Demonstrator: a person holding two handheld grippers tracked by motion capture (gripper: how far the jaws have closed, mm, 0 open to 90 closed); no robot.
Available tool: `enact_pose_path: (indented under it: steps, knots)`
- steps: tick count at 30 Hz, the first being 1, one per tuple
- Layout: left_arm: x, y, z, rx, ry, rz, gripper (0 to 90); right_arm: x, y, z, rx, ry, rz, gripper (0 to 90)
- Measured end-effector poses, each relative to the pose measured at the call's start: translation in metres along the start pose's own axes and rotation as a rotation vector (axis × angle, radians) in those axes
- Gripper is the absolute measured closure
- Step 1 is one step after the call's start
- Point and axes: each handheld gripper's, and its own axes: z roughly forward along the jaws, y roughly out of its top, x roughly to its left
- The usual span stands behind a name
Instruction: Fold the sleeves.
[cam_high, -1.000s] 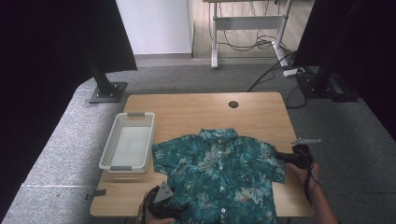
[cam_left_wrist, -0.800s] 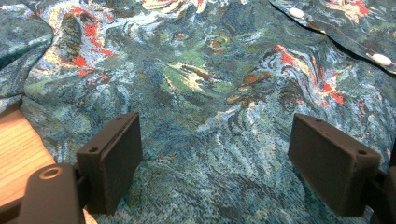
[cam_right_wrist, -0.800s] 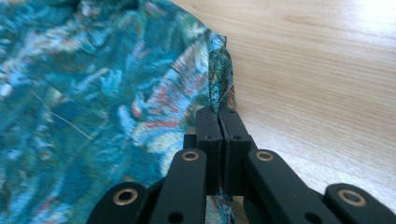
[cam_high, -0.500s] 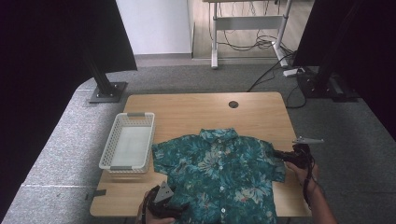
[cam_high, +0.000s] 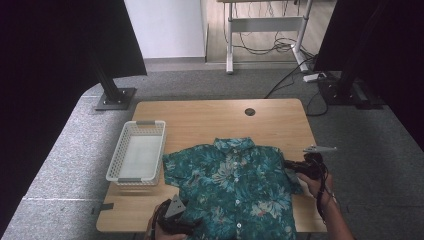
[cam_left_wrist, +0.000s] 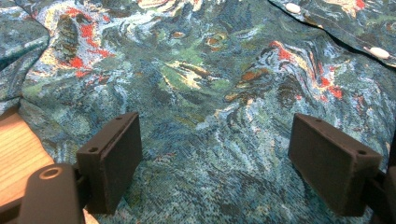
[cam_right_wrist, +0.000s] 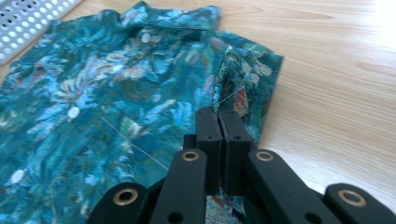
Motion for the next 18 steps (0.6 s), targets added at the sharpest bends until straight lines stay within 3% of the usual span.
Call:
enact_pose_path:
  steps: [18]
  knots:
    - [-0.001, 0.000, 0.001, 0.001, 0.008, 0.003, 16.6, 0.026, 0.006, 0.016, 0.002, 0.046, -0.035, 88.3]
